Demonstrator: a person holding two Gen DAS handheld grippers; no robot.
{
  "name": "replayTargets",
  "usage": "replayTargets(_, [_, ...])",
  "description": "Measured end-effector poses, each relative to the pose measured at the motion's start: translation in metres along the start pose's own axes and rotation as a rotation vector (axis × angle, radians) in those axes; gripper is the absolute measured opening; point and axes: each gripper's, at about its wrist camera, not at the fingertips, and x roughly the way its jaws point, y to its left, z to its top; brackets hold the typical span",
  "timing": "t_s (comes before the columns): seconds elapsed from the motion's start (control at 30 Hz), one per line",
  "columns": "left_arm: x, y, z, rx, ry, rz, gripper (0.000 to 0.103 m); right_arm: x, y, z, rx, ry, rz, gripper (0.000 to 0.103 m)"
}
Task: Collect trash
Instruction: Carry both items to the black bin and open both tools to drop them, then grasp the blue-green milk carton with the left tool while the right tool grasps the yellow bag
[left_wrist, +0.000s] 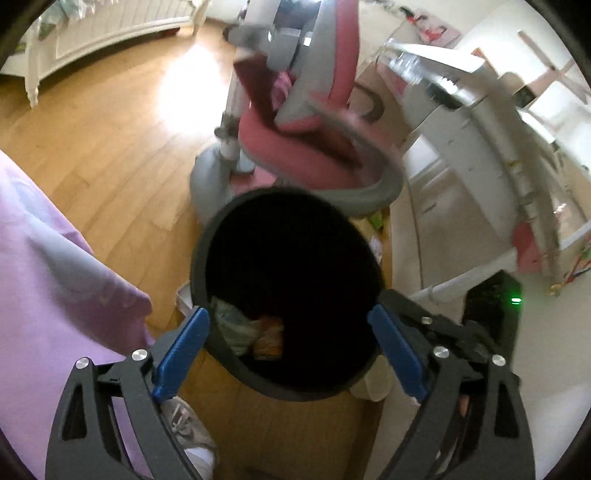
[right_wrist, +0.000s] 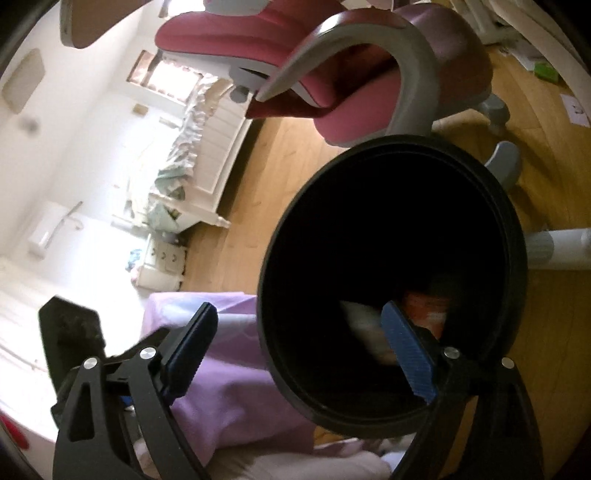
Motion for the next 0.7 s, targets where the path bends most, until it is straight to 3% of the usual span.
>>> replayTargets(0.13, [-0.055,0.000,-0.012,-0.012,-0.092,-0.015,0.093,0.007,0.035,-0.010,-0.081,0.019,0.022,0.089])
replayTargets(0.3, [-0.141,0.028,-0.045,-0.061,-0.273,0.079,0.096,0.025,0.114,-0.043,-0.266,0.112,0.102,0.089])
replayTargets(0.57, [-0.282,0.124,-0.137,-0.188,-0.544,0.378,0.096,0.073,0.270,-0.133,-0.632,0.318,0.270,0.093])
replayTargets(0.63, [-0.302,0.144,-0.153,-0.162,-0.553,0.494,0.096,0.088,0.304,-0.156,-0.713,0.357,0.290,0.094])
replayTargets(0.7, [-0.312,0.160,-0.160,-0.079,-0.509,0.620,0.096,0.102,0.333,-0.166,-0.769,0.376,0.290,0.094])
